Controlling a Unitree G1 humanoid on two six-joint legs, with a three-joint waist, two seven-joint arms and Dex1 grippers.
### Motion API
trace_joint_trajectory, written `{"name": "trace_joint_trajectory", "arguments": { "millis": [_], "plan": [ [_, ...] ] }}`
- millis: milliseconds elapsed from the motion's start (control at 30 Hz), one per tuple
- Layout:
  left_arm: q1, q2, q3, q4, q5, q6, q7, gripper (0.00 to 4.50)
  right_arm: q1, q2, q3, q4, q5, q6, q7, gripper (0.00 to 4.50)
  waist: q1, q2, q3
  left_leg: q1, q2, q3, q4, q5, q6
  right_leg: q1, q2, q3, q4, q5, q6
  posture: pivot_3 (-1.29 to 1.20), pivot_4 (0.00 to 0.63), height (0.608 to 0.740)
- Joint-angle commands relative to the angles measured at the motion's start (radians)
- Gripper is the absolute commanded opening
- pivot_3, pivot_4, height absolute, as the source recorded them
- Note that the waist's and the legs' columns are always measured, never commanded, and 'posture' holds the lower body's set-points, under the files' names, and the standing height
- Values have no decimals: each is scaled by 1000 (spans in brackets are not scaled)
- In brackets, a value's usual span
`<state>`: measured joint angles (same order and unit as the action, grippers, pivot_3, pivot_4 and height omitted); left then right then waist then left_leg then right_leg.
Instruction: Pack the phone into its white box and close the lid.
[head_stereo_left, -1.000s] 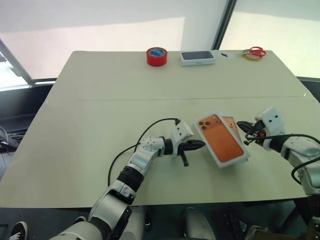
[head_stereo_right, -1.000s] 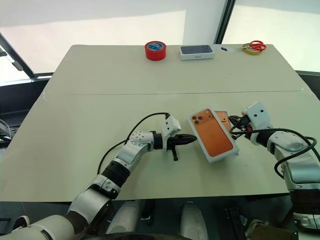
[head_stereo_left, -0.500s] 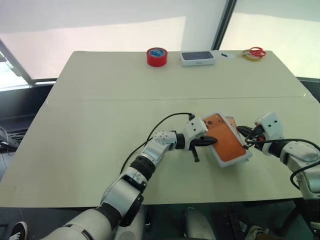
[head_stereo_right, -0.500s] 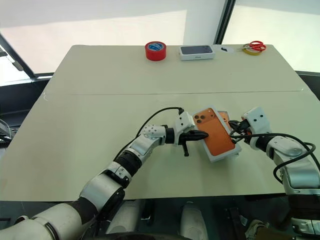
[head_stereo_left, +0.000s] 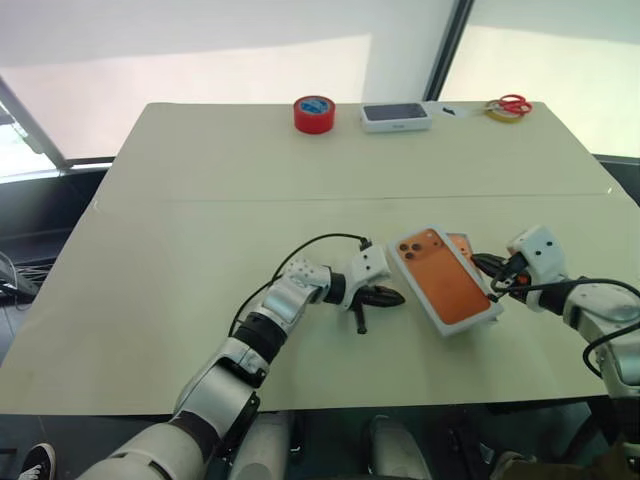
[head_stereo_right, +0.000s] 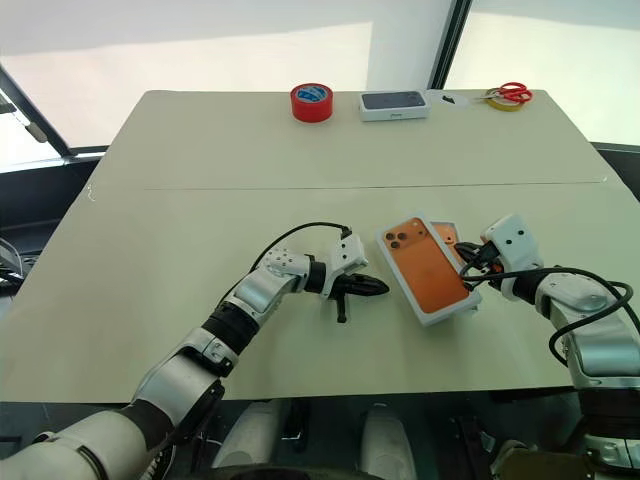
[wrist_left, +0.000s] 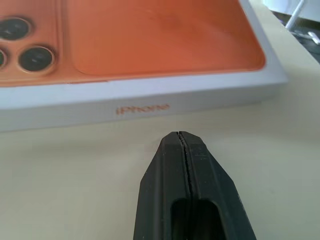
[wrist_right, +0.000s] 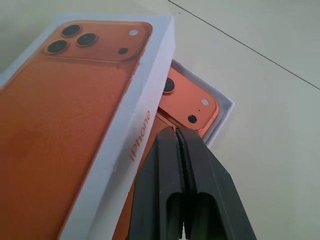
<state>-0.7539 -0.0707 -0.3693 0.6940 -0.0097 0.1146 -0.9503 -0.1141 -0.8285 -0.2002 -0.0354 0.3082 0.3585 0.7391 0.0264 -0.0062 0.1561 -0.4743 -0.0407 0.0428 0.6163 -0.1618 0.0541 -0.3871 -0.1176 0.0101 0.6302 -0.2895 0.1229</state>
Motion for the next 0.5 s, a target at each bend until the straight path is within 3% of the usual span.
{"name": "trace_joint_trajectory", "arguments": {
  "millis": [33, 500],
  "plan": [
    [-39, -63, 26, 98, 10, -59, 92, 0, -5, -20, -36, -24, -4, -19, 14, 51, 11, 0, 0, 0, 0, 0, 0, 0, 0, 0, 0, 0, 0, 0, 0, 0, 150, 738],
    [-201, -158, 84, 341, 23, -219, 210, 0, -17, -15, -51, 57, -92, -54, -44, 51, 14, 0, 0, -1, 0, 0, 1, 0, 0, -1, 1, -2, 0, 2, 3, 0, 150, 738]
  ]
}}
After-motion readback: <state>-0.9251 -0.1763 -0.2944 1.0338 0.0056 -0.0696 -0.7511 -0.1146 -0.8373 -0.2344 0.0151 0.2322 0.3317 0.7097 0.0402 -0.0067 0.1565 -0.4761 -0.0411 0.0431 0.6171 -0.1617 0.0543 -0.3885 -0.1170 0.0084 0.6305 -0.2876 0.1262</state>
